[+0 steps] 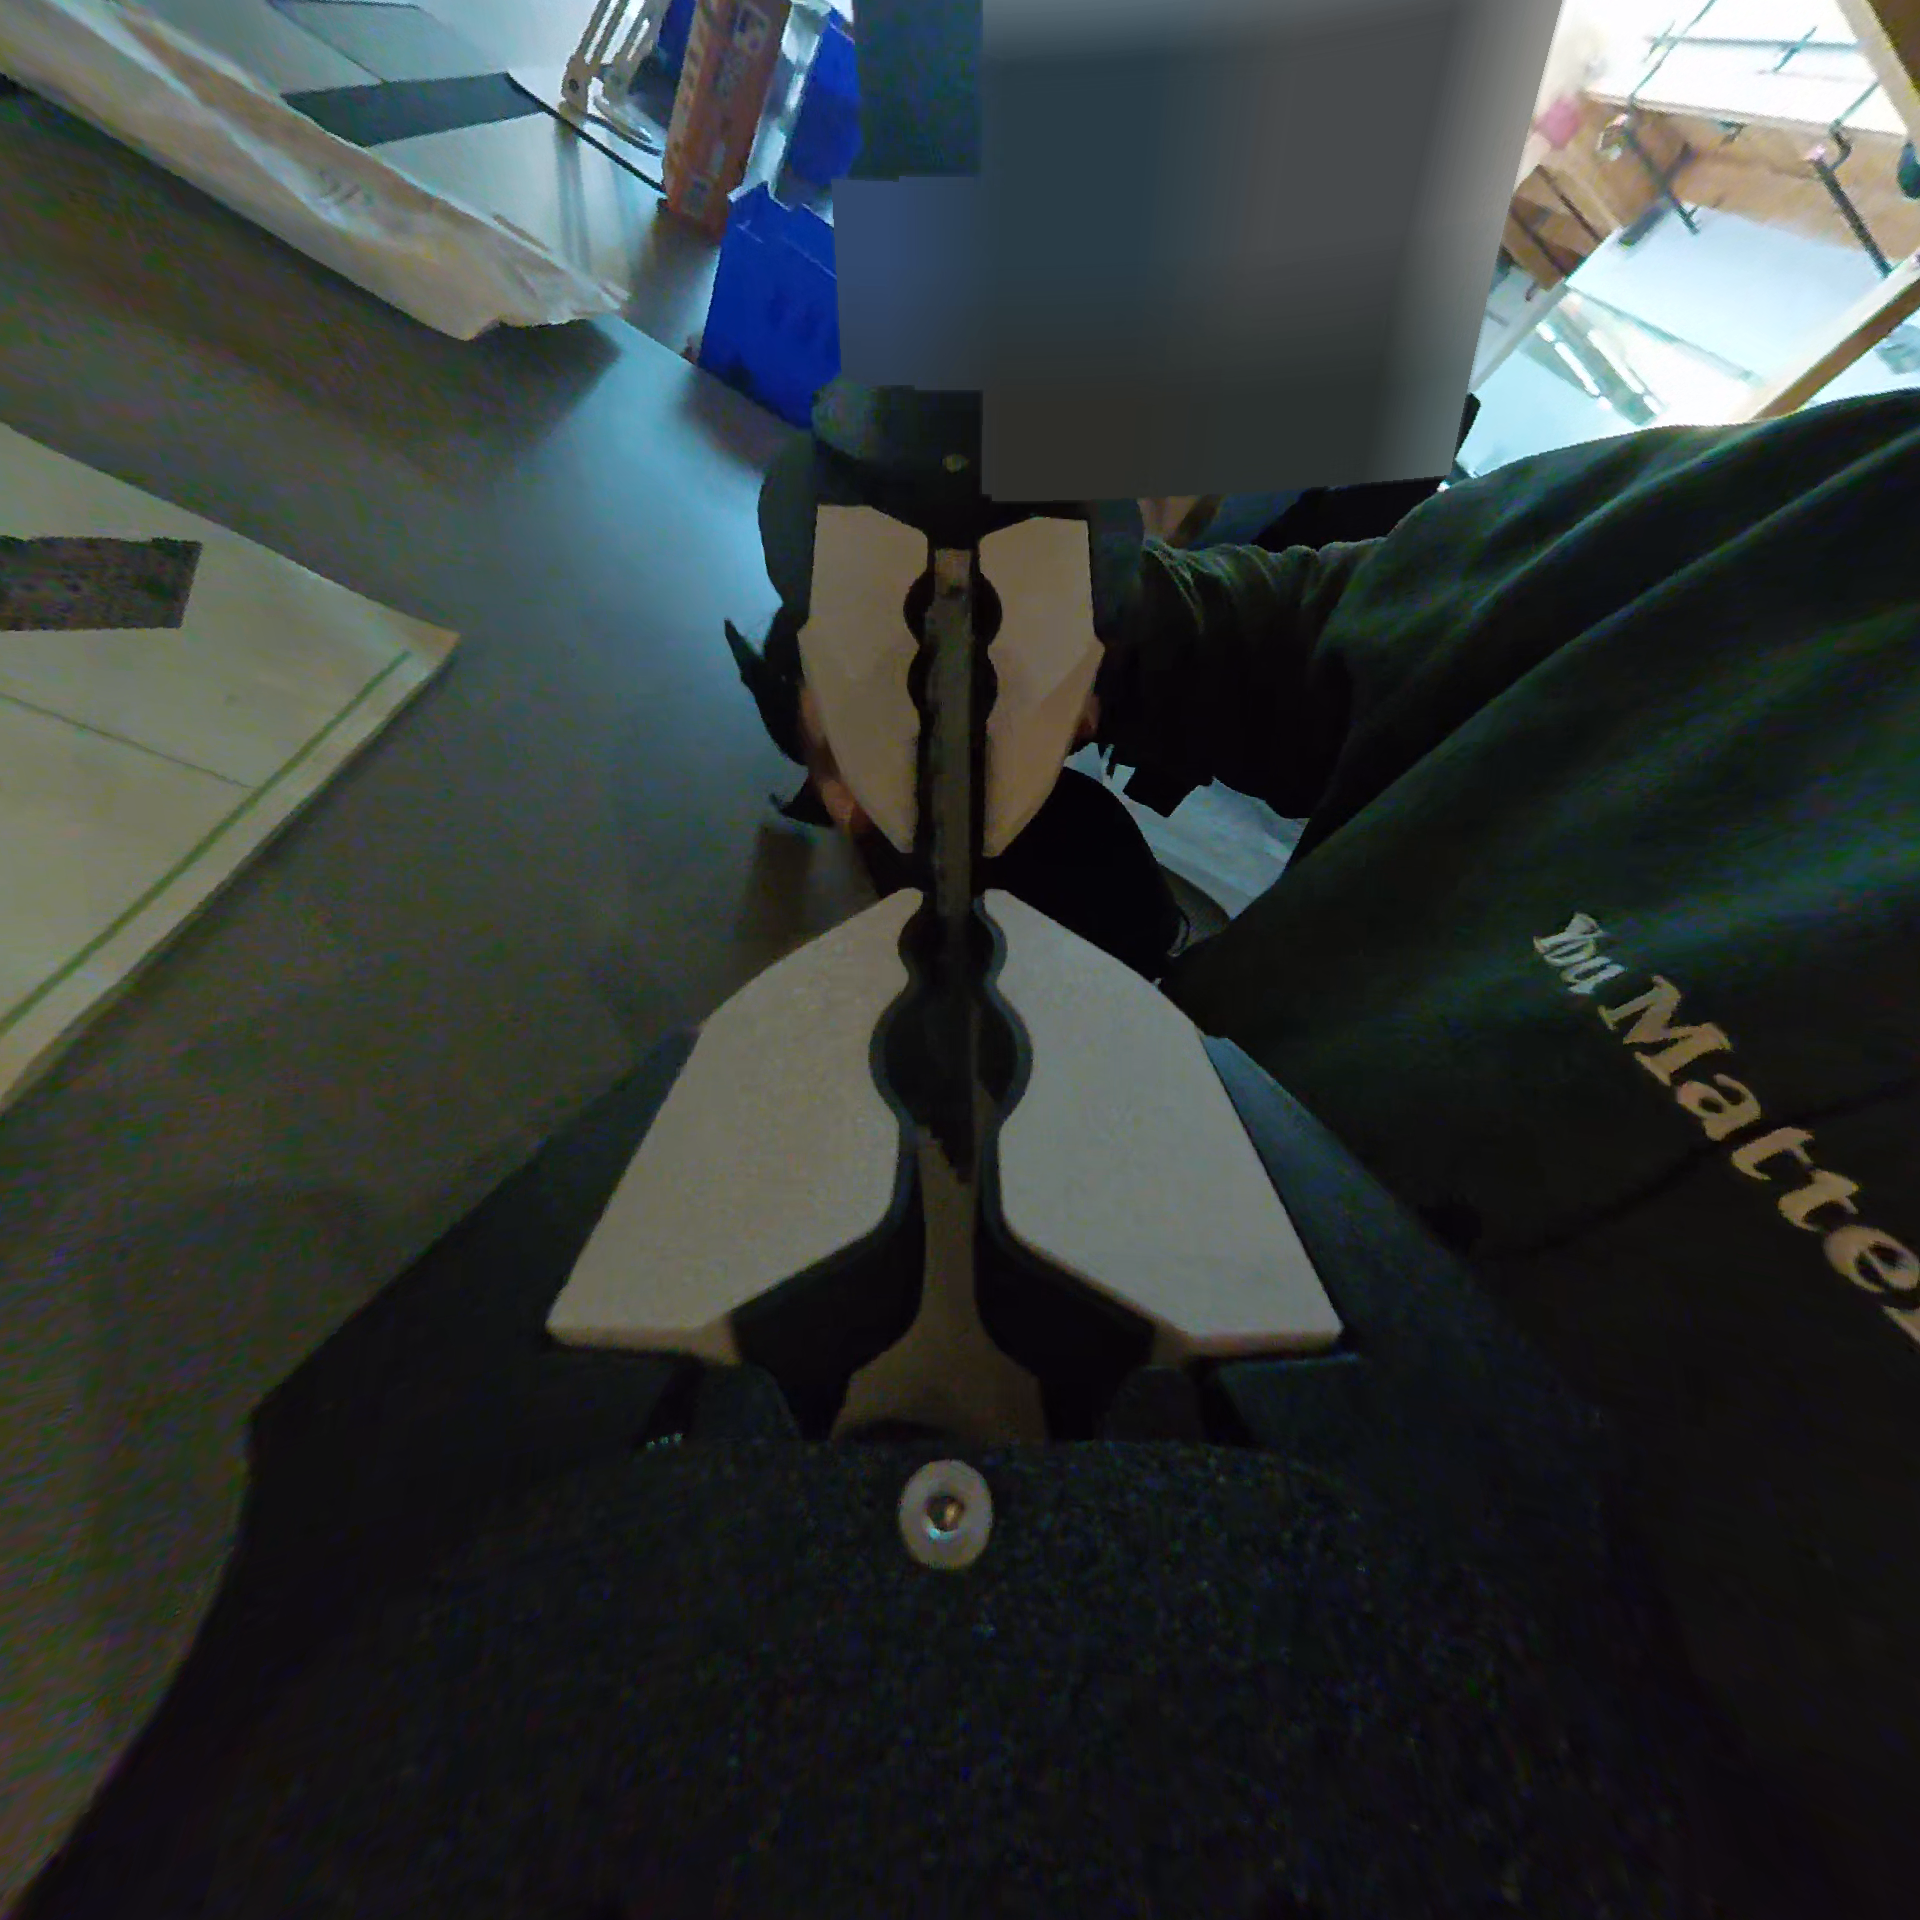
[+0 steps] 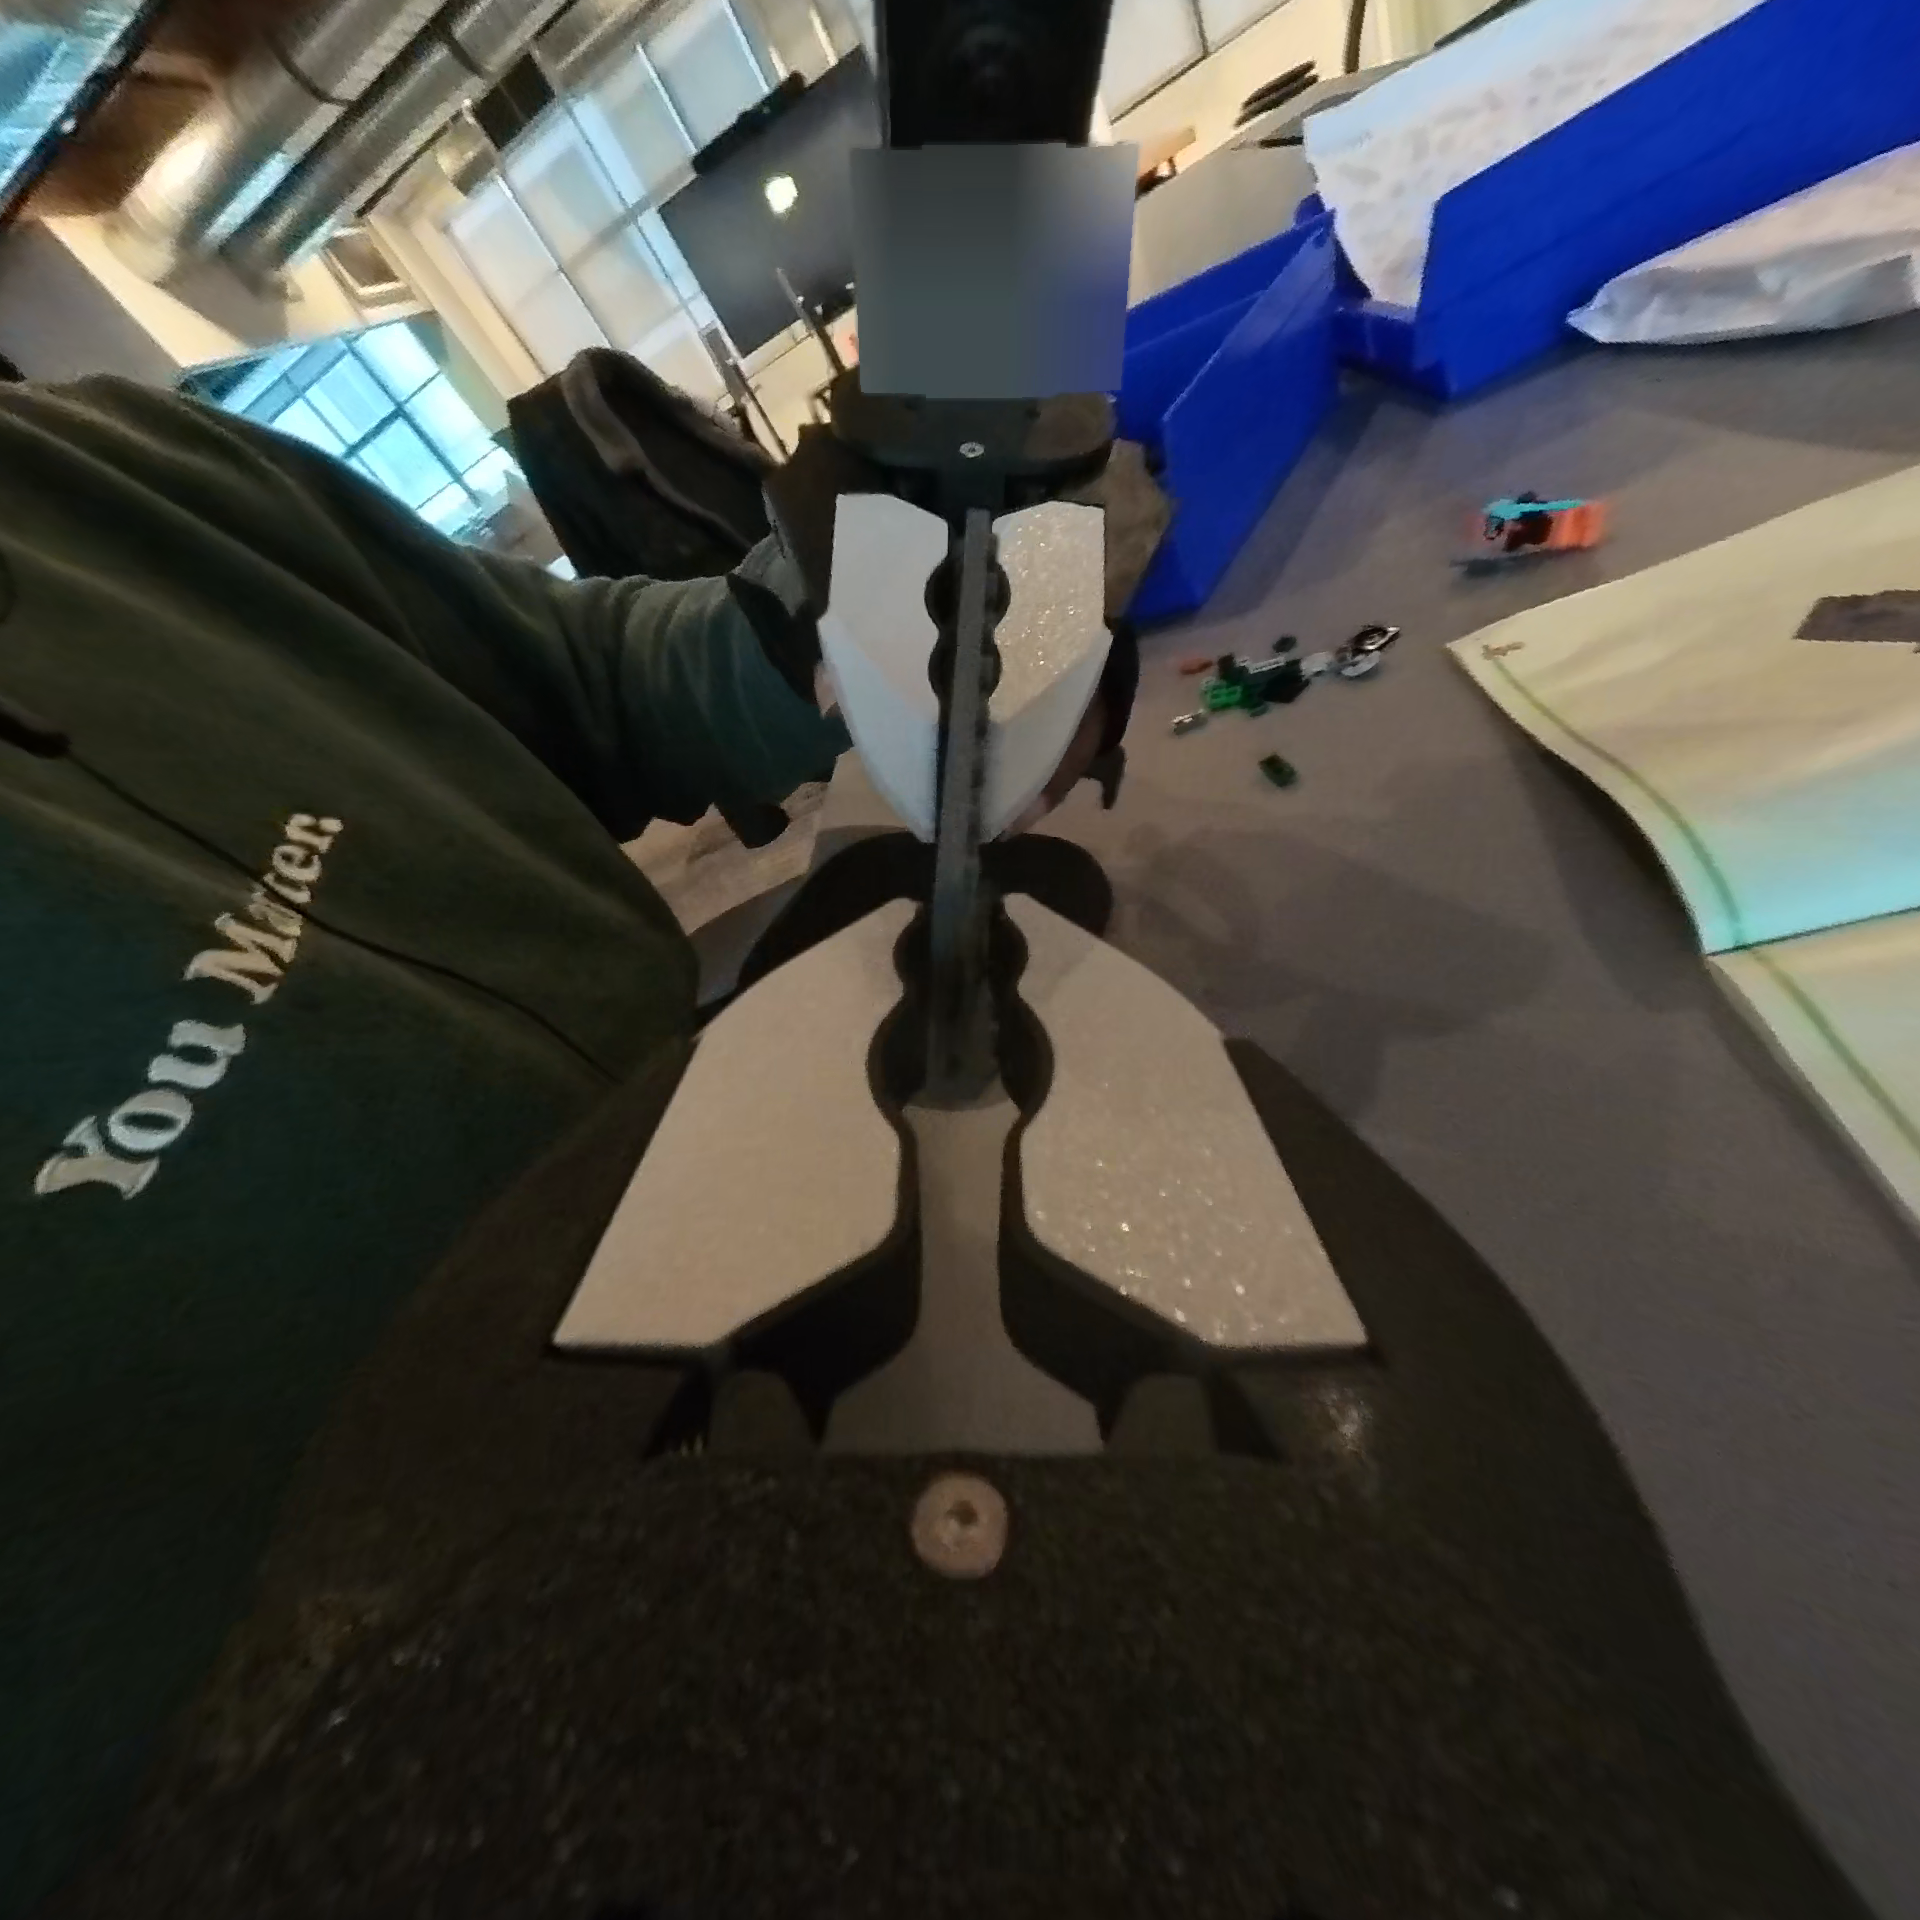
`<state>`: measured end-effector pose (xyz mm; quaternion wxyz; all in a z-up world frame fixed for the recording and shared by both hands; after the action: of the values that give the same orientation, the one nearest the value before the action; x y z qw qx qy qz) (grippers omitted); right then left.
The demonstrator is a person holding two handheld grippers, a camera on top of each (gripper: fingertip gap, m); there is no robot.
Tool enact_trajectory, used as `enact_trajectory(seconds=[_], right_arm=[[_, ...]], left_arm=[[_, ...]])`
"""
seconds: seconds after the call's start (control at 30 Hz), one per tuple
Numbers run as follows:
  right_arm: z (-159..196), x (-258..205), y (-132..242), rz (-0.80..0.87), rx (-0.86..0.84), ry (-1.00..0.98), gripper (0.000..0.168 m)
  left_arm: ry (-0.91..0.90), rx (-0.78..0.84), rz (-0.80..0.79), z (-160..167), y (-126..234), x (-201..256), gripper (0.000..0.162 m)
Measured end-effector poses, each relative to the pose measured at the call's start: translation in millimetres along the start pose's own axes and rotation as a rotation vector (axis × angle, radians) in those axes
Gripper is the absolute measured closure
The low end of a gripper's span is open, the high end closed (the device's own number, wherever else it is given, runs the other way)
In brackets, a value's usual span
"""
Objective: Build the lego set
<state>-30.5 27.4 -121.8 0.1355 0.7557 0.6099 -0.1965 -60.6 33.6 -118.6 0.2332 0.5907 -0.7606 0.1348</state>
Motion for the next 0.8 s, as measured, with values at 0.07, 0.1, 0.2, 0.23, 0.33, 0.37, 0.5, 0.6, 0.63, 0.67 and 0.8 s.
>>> enact_trajectory(seconds=[0.07,0.1,0.2,0.23,0.33,0.37,0.5,0.6,0.63,0.67,0.8], right_arm=[[1,-3,-1,-0.015,-0.016,0.006,0.159],[2,-4,-1,-0.020,-0.024,0.012,0.159],[2,-6,-3,-0.040,-0.032,0.017,0.160],[3,-6,-4,-0.043,-0.038,0.022,0.160],[2,-8,-5,-0.043,-0.055,0.047,0.161],[1,-8,-5,-0.043,-0.053,0.055,0.161],[0,-8,-7,-0.044,-0.047,0.068,0.161],[-1,-8,-8,-0.039,-0.045,0.086,0.161],[-2,-8,-8,-0.041,-0.044,0.091,0.161],[-3,-8,-7,-0.042,-0.051,0.108,0.159],[-2,-4,3,-0.010,-0.079,0.134,0.141]], left_arm=[[0.005,-0.009,0.015,1,1,2,0.157],[0.009,-0.013,0.021,1,1,4,0.156],[0.027,-0.027,0.036,1,3,6,0.156],[0.027,-0.033,0.036,0,3,6,0.156],[0.039,-0.036,0.043,0,5,7,0.156],[0.045,-0.031,0.048,-1,5,8,0.156],[0.007,-0.031,0.039,-1,7,8,0.156],[-0.020,-0.026,0.040,-1,8,7,0.156],[-0.028,-0.021,0.040,-2,8,7,0.156],[-0.035,-0.020,0.039,-3,8,6,0.156],[-0.071,-0.023,0.035,-6,7,7,0.157]])
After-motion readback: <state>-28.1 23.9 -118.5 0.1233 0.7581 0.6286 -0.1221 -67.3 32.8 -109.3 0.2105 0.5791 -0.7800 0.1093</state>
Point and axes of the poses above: each gripper's, where its closed fingertips meet, y back along the fingers, z out of its underside, x = y × z across the jaws, the point moved 1 cm from there along y, back along the fingers, and after that the axes turned 12 degrees about x, right-handed, at the moved point
